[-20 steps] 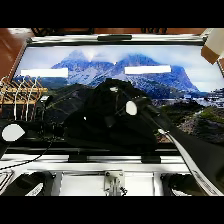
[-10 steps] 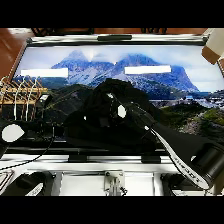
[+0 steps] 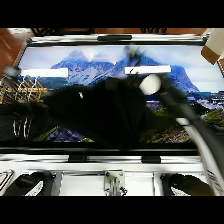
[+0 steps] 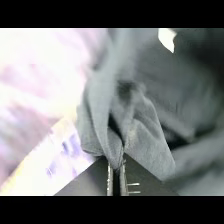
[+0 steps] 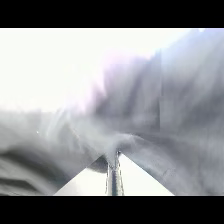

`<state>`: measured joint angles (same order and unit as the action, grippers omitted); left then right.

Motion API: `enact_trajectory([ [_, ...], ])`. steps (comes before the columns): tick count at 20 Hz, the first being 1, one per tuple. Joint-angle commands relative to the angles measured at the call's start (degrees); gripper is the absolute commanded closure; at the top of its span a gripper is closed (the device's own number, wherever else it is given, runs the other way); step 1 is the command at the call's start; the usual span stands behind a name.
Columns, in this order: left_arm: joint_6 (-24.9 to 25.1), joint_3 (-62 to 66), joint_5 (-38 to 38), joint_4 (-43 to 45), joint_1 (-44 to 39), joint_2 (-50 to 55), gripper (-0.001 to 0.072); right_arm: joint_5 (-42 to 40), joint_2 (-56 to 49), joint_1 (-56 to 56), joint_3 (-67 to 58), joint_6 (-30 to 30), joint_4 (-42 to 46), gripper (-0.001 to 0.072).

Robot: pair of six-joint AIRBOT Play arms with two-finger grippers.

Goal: Fold the shirts.

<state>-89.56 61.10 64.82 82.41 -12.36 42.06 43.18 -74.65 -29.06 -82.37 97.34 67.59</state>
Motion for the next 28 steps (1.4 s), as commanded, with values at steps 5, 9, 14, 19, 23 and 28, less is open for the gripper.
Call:
enact_trajectory([
  [5,0.42,35.63,-6.58,-7.82,3.76,-0.09,0.0653,3.21,23.37,4.76,-15.47,-1.44,-0.22,0.0615],
  [9,0.42,32.22,10.93,-7.39,3.76,1.03,0.0653,36.5,25.73,4.76,-14.75,3.28,8.79,0.0615],
  [14,0.39,6.01,12.37,-7.98,3.74,0.87,0.0653,39.19,25.4,4.31,7.39,2.97,8.11,0.0614],
  [19,2.14,-18.88,-0.72,-13.64,3.76,1.09,0.0652,18.84,25.4,0.74,32.15,6.49,4.17,0.0614],
  [23,3.65,-23.39,-1.4,-13.7,3.76,1.22,0.0653,16.68,25.46,0.79,35.69,8.79,7.48,0.059],
  [28,6.64,-20.33,-2.47,-16.46,3.76,1.14,0.0652,19.41,25.46,0.76,30.84,2.75,16.17,0.0117],
])
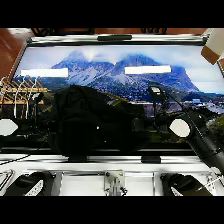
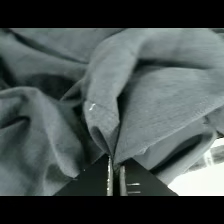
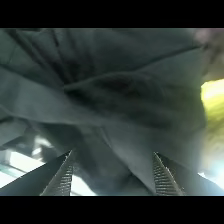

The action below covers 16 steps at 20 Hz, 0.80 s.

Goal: Fold the shirts.

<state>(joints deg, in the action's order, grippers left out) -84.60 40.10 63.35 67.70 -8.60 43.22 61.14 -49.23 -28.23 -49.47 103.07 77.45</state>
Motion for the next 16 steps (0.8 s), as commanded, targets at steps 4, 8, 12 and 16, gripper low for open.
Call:
enact_trajectory([
  [4,3.06,5.35,-4.55,-1.73,0.0,-0.11,0.0653,6.58,0.0,-0.11,-13.4,-8.33,22.82,0.0118],
  [8,3.15,6.64,-10.82,-1.7,0.0,0.13,0.0653,14.14,-1.53,-7.02,-15.04,-12.15,21.73,0.0121],
  [12,3.17,6.67,-10.86,-1.7,0.02,0.9,0.0652,10.6,-11.87,-19.47,-11.45,-16.17,28.37,0.0121],
  [16,3.17,6.67,-10.84,-1.7,0.0,0.92,0.0653,9.46,-25.4,-15.78,-11.41,-15.19,19.58,0.0029],
])
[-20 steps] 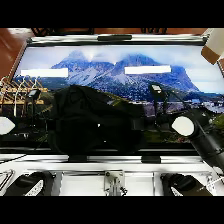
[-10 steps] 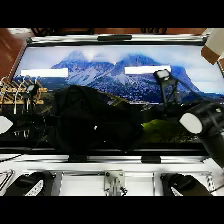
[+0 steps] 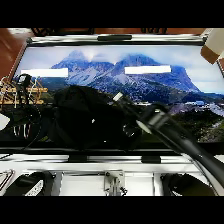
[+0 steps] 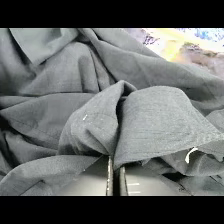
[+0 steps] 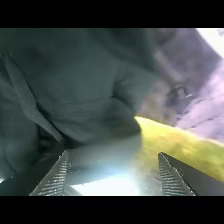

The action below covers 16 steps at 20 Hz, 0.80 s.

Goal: Fold the shirts.

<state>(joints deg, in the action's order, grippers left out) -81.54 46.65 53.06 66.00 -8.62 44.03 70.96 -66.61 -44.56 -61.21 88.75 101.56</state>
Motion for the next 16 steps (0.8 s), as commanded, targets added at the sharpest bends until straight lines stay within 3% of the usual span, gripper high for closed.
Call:
enact_trajectory([
  [1,0.11,0.11,-0.52,0.02,0.02,0.11,0.0653,-0.28,-10.16,2.49,0.33,-2.43,-8.46,0.0029],
  [3,0.11,0.11,-0.55,0.0,0.02,0.11,0.0653,-0.22,-11.8,5.99,0.33,-5.01,-13.07,0.0029],
  [7,0.09,0.11,-0.57,-0.02,0.02,0.11,0.0653,-0.9,-12.22,12.35,0.33,-4.92,-11.89,0.0029],
  [13,0.09,0.11,-0.57,-0.02,0.02,0.11,0.0653,-0.37,-14.29,15.78,0.33,-1.46,-13.31,0.0032],
  [16,0.09,0.11,-0.57,-0.02,0.02,0.11,0.0653,3.93,-12.9,15.82,-1.49,-0.9,-14.01,0.0041],
])
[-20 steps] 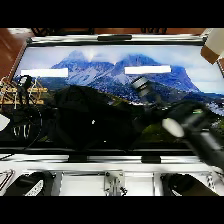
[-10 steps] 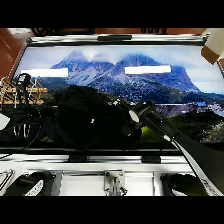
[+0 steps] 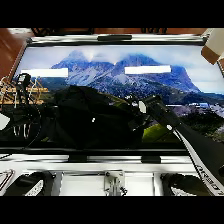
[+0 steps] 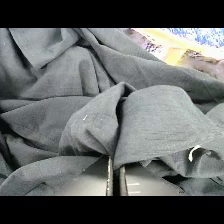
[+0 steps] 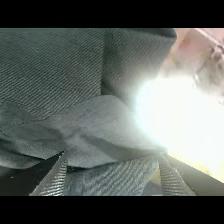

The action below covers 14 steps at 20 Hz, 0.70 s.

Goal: Fold the shirts.

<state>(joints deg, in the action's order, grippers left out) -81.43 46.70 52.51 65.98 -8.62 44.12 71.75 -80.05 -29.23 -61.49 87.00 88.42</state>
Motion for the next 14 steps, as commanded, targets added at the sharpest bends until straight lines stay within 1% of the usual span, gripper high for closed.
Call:
enact_trajectory([
  [1,-0.02,0.07,-0.04,0.0,0.02,0.02,0.0652,3.56,1.49,0.5,-2.43,0.79,-0.42,0.004],
  [3,-0.04,0.07,-0.02,0.0,0.02,0.02,0.0653,3.02,3.13,0.5,-4.68,-2.32,0.31,0.004],
  [6,-0.04,0.07,-0.04,0.0,0.02,0.02,0.0652,3.78,2.78,0.07,-5.16,-10.08,-6.16,0.0038],
  [8,-0.04,0.07,-0.07,0.0,0.02,0.02,0.0652,2.95,1.79,-2.27,-5.16,-16.72,-6.29,0.0038],
  [9,-0.04,0.07,-0.04,0.0,0.02,0.02,0.0652,1.22,0.94,-3.8,-5.16,-19.12,-5.27,0.0038],
  [11,-0.04,0.07,-0.04,0.0,0.02,0.02,0.0653,-2.03,-0.98,-6.12,-5.16,-20.26,-2.36,0.0037],
  [14,-0.04,0.07,-0.02,0.0,0.02,0.02,0.0653,-2.34,-4.52,-7.85,-5.16,-23.26,-1.49,0.0037],
])
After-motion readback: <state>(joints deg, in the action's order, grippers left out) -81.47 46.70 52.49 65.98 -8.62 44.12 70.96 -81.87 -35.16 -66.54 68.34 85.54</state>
